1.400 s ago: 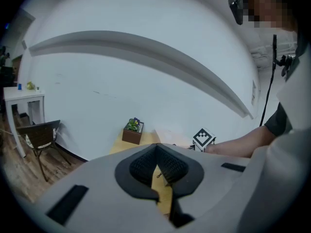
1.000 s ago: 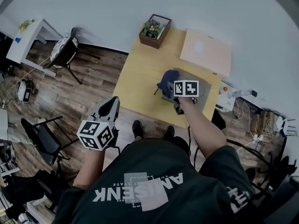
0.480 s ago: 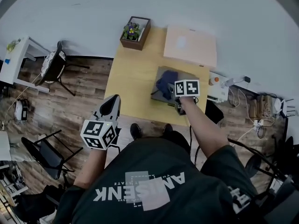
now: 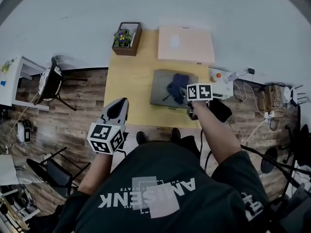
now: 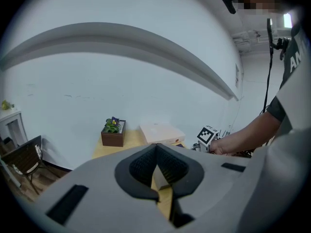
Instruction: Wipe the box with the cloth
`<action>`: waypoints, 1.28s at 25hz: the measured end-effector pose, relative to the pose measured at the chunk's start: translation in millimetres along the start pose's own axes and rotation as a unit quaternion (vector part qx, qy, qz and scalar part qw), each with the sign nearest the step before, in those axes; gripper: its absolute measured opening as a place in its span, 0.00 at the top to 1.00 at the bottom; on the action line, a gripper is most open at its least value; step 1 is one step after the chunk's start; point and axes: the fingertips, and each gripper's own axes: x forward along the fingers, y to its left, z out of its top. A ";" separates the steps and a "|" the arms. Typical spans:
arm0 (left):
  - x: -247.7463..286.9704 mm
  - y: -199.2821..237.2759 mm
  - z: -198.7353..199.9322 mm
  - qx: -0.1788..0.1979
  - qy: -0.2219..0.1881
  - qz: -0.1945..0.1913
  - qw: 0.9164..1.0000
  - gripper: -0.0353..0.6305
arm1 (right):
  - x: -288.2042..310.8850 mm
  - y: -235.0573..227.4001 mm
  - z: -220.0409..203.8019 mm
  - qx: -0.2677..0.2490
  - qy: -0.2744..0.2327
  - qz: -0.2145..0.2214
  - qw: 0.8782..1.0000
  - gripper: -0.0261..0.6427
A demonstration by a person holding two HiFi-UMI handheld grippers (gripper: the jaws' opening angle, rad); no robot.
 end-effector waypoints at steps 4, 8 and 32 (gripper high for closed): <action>5.9 -7.6 -0.8 0.009 0.003 -0.021 1.000 0.94 | -15.3 -19.9 -4.5 0.014 -0.010 -0.020 1.000 0.84; 13.8 -17.4 1.4 0.009 0.004 -0.047 0.999 0.94 | -29.2 -36.6 -8.5 0.018 -0.011 -0.038 0.999 0.84; 11.0 -8.6 2.2 0.005 -0.005 -0.052 0.999 0.94 | -78.9 13.7 17.0 -0.001 -0.063 0.042 0.997 0.84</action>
